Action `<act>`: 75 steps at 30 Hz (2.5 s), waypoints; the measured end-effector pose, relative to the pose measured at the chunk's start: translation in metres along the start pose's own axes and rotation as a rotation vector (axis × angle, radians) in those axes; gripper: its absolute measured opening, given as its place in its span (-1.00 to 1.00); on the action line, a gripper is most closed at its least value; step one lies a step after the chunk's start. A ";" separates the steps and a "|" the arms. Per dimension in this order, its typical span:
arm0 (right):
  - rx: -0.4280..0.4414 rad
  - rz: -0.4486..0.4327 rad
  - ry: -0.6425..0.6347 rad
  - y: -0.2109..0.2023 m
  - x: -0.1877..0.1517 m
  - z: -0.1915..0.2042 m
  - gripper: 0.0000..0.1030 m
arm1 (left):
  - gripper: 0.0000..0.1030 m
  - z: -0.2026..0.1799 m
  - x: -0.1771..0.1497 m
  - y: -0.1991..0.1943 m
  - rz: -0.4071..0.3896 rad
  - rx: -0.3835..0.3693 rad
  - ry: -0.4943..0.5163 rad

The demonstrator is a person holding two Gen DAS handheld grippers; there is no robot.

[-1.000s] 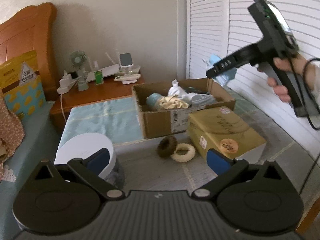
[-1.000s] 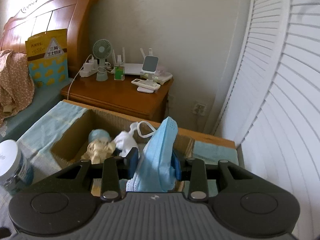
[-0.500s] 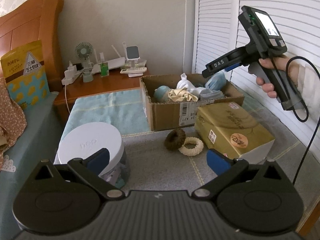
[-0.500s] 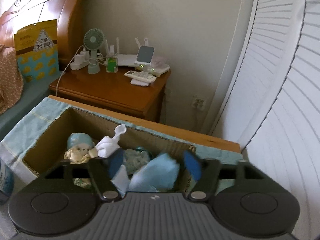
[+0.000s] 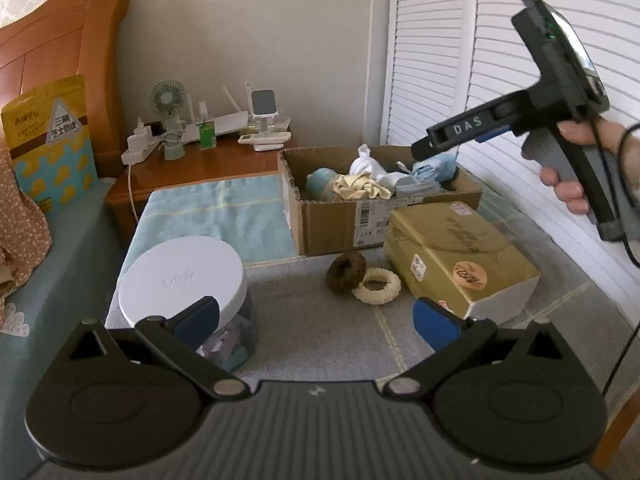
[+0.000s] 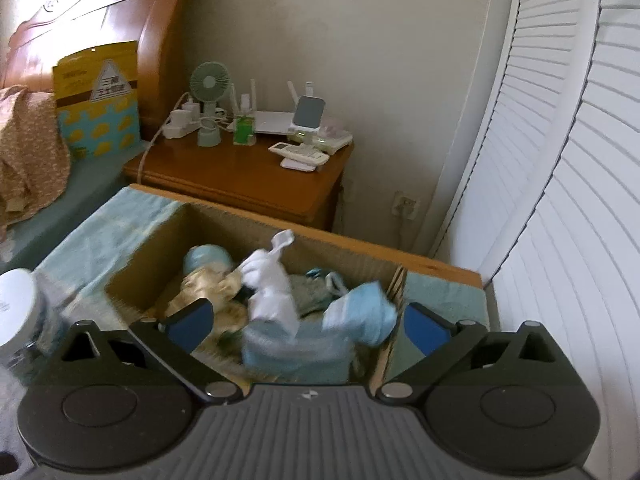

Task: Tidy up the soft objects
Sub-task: 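Carry the blue mask into the box and open the right tool, then move the left tool down over the brown fuzzy fabric ring, then close the left tool on the brown fuzzy ring and lift it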

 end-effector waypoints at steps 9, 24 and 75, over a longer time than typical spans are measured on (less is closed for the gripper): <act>0.056 -0.008 -0.064 -0.047 -0.028 0.036 1.00 | 0.99 -0.005 0.000 -0.009 0.012 -0.050 0.093; 0.041 -0.014 -0.079 -0.089 -0.069 0.059 1.00 | 0.99 0.001 0.020 0.009 0.128 -0.154 0.245; 0.090 -0.032 -0.008 -0.082 -0.093 0.053 1.00 | -0.58 -0.026 0.054 0.155 0.476 -0.331 0.471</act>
Point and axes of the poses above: each gripper's, at about its wrist camera, not at the fingertips, and y roughly the way its jaws point, z to its left, x to its top, the point moved 4 cm from there along y, roughly the way its jaws point, and after that the axes turned 1 degree about x, right-handed, at the moved point
